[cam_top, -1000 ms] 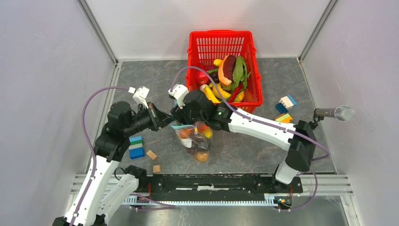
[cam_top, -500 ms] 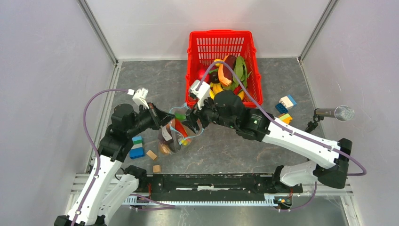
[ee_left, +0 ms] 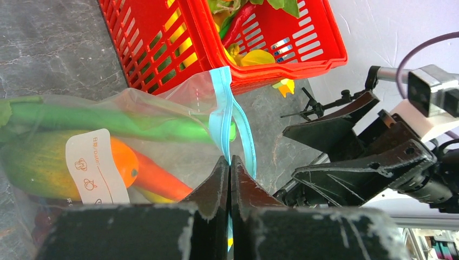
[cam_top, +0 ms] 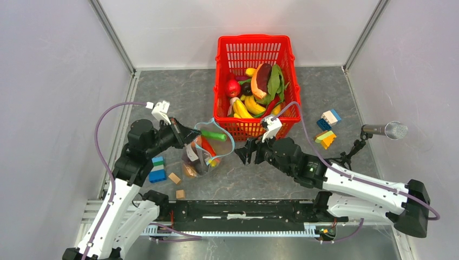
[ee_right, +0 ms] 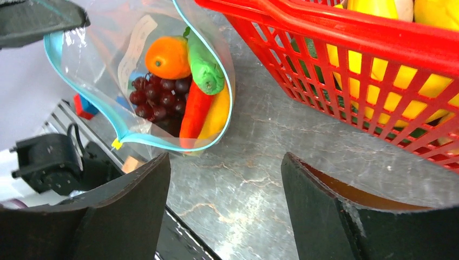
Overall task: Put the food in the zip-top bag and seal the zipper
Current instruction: Adjust the zipper food storage bag at the center of the board.
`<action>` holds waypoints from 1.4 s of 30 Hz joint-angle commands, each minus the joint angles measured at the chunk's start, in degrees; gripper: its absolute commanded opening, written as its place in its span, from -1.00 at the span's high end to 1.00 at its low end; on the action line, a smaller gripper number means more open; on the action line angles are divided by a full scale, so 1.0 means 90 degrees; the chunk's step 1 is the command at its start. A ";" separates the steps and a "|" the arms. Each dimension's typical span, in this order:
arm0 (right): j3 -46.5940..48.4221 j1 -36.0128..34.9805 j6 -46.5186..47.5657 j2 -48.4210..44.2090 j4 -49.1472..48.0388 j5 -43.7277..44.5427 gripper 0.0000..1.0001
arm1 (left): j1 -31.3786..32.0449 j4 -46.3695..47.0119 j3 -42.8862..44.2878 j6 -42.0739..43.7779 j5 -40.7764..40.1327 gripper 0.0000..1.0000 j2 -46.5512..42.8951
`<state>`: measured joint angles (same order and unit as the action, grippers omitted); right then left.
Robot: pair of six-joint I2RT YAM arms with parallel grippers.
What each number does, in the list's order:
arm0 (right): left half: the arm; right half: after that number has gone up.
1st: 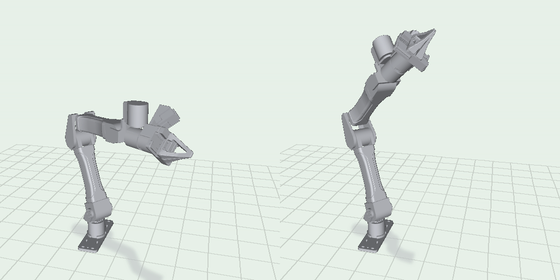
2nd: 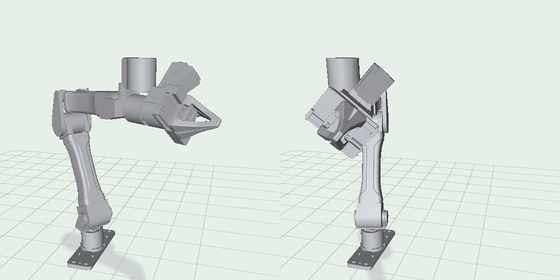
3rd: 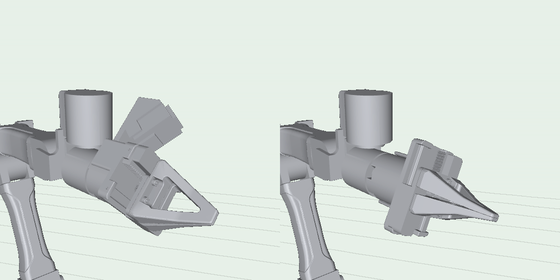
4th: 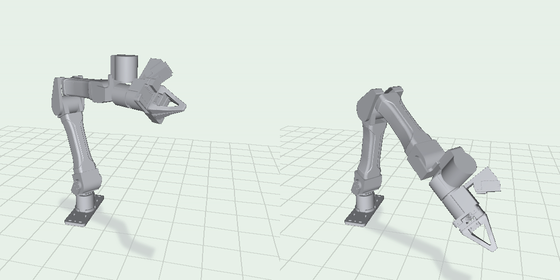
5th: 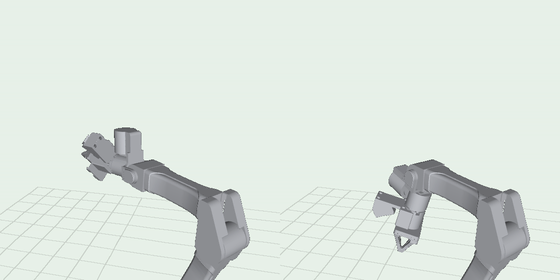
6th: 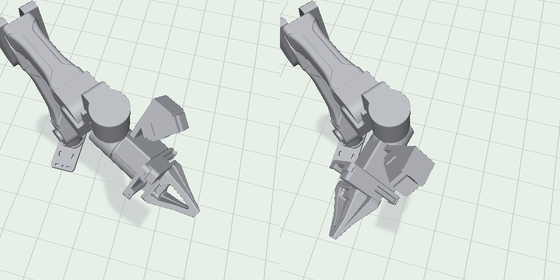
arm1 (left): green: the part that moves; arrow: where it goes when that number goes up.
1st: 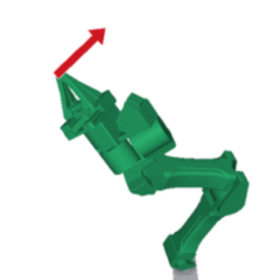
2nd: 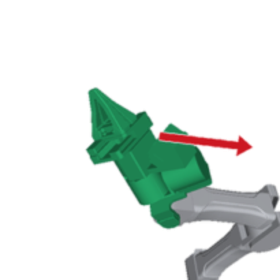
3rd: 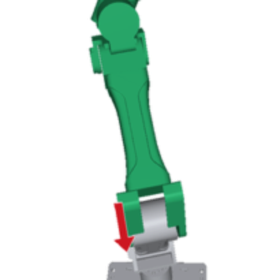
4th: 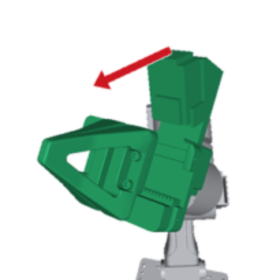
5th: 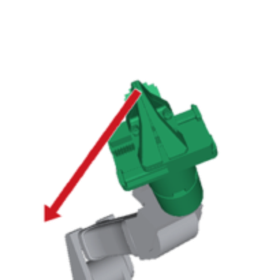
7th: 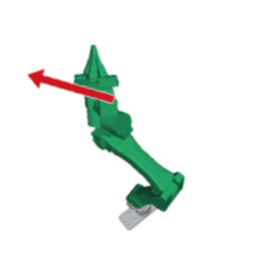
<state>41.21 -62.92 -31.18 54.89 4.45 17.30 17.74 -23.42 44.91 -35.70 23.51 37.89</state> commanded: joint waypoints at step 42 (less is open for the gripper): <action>0.2519 0.0839 0.2741 0.1267 0.1655 -0.2428 1.00 | -0.0015 -0.0427 0.1155 0.1806 0.1082 -0.82 0.0011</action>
<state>58.00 -57.78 -15.79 67.92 11.57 4.16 17.74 -27.40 51.31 -26.48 30.59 38.26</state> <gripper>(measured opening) 0.010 0.872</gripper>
